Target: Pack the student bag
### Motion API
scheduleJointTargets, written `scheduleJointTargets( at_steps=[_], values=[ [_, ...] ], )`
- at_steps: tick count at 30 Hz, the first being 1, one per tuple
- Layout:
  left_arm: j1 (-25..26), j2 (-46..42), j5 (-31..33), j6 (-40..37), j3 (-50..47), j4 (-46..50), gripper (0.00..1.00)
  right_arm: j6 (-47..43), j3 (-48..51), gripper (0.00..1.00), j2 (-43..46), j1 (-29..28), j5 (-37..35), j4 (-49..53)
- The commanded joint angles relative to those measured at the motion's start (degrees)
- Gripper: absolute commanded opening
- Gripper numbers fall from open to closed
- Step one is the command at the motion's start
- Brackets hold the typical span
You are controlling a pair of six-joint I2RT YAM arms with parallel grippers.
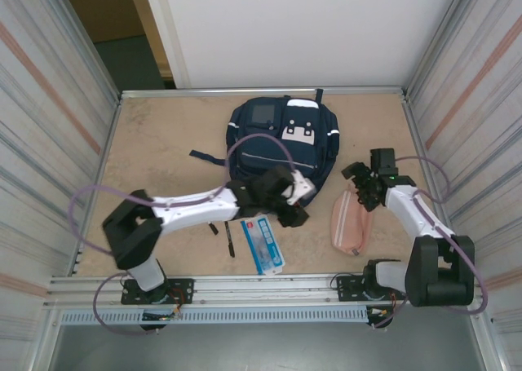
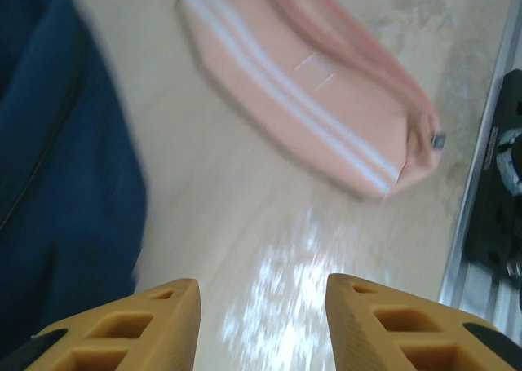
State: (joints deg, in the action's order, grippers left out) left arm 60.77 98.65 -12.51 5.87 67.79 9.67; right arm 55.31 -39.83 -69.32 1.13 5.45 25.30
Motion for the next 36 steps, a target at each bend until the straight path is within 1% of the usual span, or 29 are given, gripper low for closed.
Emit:
scheduleJointTargets(
  at_steps=[1, 4, 7, 8, 10, 12, 13, 16, 18, 20, 22, 26, 27, 29, 30, 31, 34, 36],
  values=[
    [2.22, 6.55, -0.56, -5.45, 8.42, -0.78, 0.43, -4.72, 1.61, 0.94, 4.52, 6.06, -1.39, 8.87],
    [3.84, 13.11, -4.31, -6.17, 15.02, -0.63, 0.43, -6.17, 5.58, 0.92, 8.48, 10.21, -1.78, 9.43],
    [4.75, 16.78, -4.12, -7.07, 18.56, 0.61, 0.44, -6.68, 9.04, 0.86, 8.75, 12.77, 1.91, 7.8],
    [4.79, 17.47, -4.32, -6.68, 18.77, 0.34, 0.43, -6.77, 9.77, 0.82, 8.08, 12.97, 3.39, 7.62],
    [4.76, 18.26, -5.26, -7.0, 18.45, -0.17, 0.44, -7.11, 11.01, 0.71, 6.67, 12.77, 5.35, 6.26],
    [4.75, 19.08, -5.88, -8.43, 18.61, 0.16, 0.44, -7.14, 12.3, 0.58, 5.32, 12.3, 5.88, 4.04],
    [4.77, 19.74, -5.59, -9.25, 18.86, 0.71, 0.44, -7.2, 12.37, 0.53, 4.19, 11.96, 5.88, 3.39],
    [4.62, 22.9, -3.12, -10.58, 21.15, 4.25, 0.44, -7.8, 10.1, 0.48, 0.13, 8.68, 6.44, 3.85],
    [3.91, 23.01, -3.47, -9.55, 20.79, 4.34, 0.44, -6.67, 8.93, 0.48, -1.86, 3.98, 5.11, 3.8],
    [3.28, 21.85, -4.51, -8.8, 18.32, 1.81, 0.44, -5.4, 8.43, 0.49, -3.14, 0.47, 5.55, 2.31],
    [3.2, 21.76, -3.92, -9.09, 16.28, 0.7, 0.44, -6.13, 6.68, 0.49, -4.29, -1.18, 6.44, 3.01],
    [3.21, 22.08, -4.53, -10.07, 15.32, 3.08, 0.44, -9.2, 4.82, 0.5, -2.93, -1.6, 7.09, 4.39],
    [3.19, 22.04, -4.77, -10.44, 14.82, 3.44, 0.43, -10.95, 4.35, 0.53, -2.56, -1.44, 7.82, 4.96],
    [3.21, 21.75, -5.91, -10.92, 12.96, 3.06, 0.42, -15.03, 2.71, 0.63, -2.03, -0.58, 8.34, 8.17],
    [3.21, 21.76, -7.1, -11.51, 12.15, 2.83, 0.41, -17.29, 2.26, 0.66, -1.79, 0.88, 9.31, 9.87],
    [3.21, 21.76, -7.53, -11.88, 11.51, 2.9, 0.39, -19.4, 2.68, 0.67, -1.41, 2.48, 11.73, 10.16],
    [3.21, 21.71, -7.33, -12.28, 9.65, 2.85, 0.32, -23.08, 6.5, 0.67, 0.34, 8.53, 20.31, 7.87],
    [2.97, 21.68, -6.66, -12.29, 8.4, 2.65, 0.29, -25.95, 7.69, 0.69, 0.69, 11.16, 24.11, 7.52]
  ],
)
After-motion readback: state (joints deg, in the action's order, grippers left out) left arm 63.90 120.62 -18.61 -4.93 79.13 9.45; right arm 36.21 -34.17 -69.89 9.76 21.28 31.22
